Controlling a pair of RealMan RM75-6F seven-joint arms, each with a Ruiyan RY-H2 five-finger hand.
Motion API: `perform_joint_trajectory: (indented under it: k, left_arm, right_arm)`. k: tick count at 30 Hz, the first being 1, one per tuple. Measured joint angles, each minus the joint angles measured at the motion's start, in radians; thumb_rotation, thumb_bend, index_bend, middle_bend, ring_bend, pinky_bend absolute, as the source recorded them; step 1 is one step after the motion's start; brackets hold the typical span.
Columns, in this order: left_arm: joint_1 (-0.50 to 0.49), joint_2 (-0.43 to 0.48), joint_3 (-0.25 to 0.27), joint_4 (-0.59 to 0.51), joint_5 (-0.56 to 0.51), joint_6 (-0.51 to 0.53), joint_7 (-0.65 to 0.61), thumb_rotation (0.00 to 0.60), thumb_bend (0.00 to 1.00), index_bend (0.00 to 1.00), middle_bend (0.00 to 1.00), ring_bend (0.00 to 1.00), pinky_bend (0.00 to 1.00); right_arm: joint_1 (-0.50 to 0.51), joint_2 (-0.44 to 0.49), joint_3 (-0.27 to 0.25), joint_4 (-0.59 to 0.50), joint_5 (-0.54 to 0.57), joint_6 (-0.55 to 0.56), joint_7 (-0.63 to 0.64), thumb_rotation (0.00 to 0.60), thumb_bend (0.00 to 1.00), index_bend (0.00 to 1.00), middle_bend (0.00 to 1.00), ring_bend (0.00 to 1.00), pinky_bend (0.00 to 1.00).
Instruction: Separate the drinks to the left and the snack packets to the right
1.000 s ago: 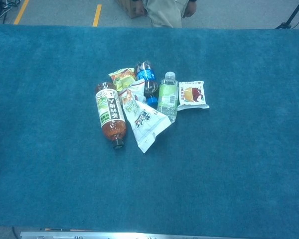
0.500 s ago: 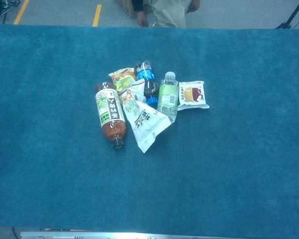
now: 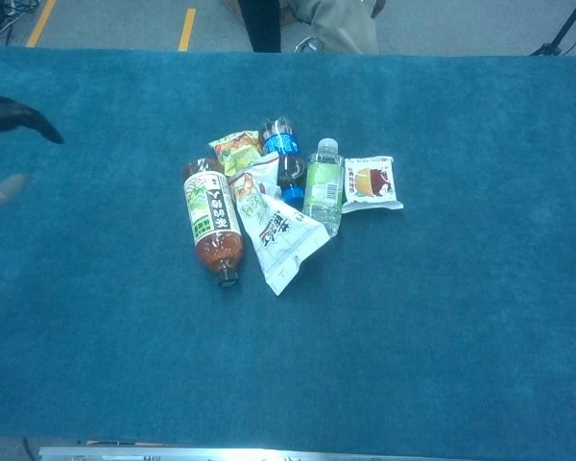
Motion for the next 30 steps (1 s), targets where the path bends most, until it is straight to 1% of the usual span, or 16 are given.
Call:
perform_joint_trajectory:
  k: [5,12,21,30]
  left_arm:
    - [-0.089,-0.025,0.007,0.027,0.047,-0.092,-0.015,0.6,0.46,0.23,0.18,0.14,0.2]
    - [-0.205,-0.091,0.019,0.089,0.103,-0.193,-0.045,0.6,0.46,0.2,0.15,0.11,0.18]
    - [-0.304,-0.195,0.027,0.179,0.112,-0.264,-0.092,0.6,0.46,0.19,0.14,0.1,0.18]
    - [-0.366,-0.268,0.041,0.248,0.085,-0.31,-0.129,0.6,0.46,0.19,0.14,0.1,0.18]
  right_arm:
    - [0.012,0.022,0.003,-0.034,-0.009,-0.009,-0.01,0.6,0.06,0.64,0.57,0.52,0.48]
    - [0.006,0.023,-0.003,-0.038,0.006,-0.012,-0.019,0.6,0.06,0.64,0.57,0.52,0.48]
    - [0.004,0.019,-0.007,-0.026,0.028,-0.026,-0.019,0.6,0.06,0.64,0.57,0.51,0.48]
    - [0.003,0.016,-0.008,-0.016,0.044,-0.032,-0.013,0.6,0.06,0.64,0.57,0.51,0.48]
